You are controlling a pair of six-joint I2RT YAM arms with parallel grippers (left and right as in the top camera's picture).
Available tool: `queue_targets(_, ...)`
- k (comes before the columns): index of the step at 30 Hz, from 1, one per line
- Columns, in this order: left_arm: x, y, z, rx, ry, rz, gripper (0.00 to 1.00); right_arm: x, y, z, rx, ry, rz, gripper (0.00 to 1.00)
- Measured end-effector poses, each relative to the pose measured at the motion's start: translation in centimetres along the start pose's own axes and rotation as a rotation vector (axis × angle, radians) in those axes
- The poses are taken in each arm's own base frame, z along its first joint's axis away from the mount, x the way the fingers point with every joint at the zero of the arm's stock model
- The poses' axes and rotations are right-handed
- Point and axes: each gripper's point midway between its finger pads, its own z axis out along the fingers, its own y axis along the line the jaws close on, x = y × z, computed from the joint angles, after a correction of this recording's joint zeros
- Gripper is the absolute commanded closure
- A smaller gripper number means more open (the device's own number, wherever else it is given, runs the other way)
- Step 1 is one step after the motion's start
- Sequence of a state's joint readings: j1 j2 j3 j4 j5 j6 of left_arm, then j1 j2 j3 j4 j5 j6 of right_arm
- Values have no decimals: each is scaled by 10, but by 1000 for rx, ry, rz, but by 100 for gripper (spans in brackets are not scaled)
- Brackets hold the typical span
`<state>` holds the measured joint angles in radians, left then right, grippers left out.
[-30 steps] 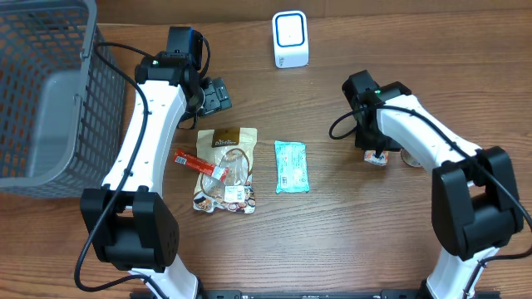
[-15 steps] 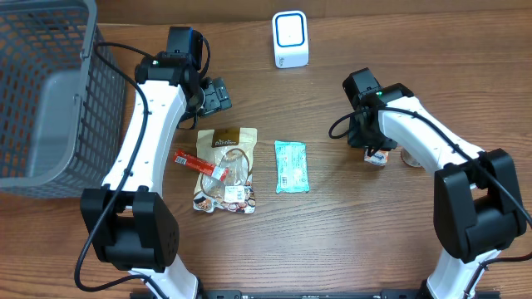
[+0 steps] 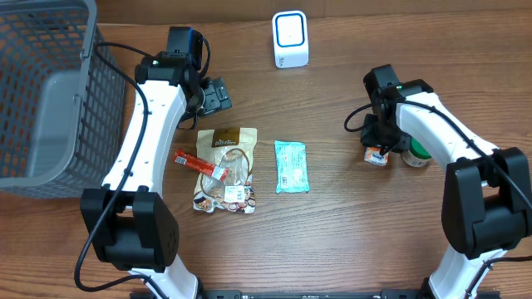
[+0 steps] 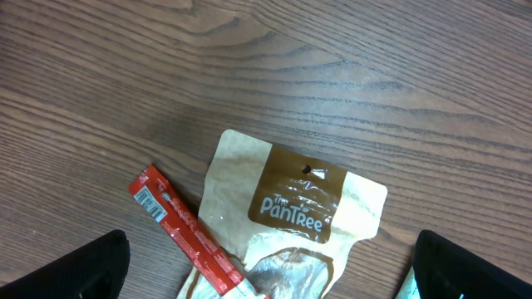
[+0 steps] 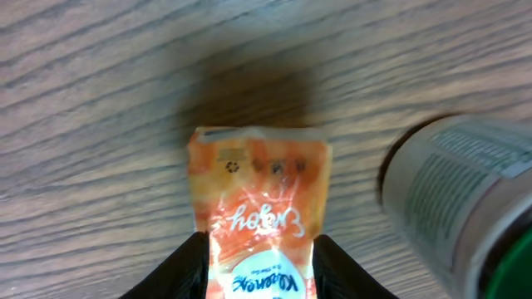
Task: Scan the item barcode
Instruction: 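Open the right gripper to release the orange pack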
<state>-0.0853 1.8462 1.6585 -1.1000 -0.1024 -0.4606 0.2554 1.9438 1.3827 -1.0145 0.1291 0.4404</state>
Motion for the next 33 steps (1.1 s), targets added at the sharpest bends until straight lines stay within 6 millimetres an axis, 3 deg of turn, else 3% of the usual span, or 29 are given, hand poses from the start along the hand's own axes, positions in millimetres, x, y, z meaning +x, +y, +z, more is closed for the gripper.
queue_targets(8, 0, 0, 0, 0, 0, 0, 0, 5, 2, 2, -13, 20, -1, 61)
queue_targets(16, 0, 0, 0, 0, 0, 0, 0, 12, 0, 18, -15, 18, -1, 61)
queue_targets(28, 0, 0, 0, 0, 0, 0, 0, 13, 0, 21, -43, -29, 0, 60)
queue_targets(33, 0, 0, 0, 0, 0, 0, 0, 14, -2, 11, -30, -3, -51, 51)
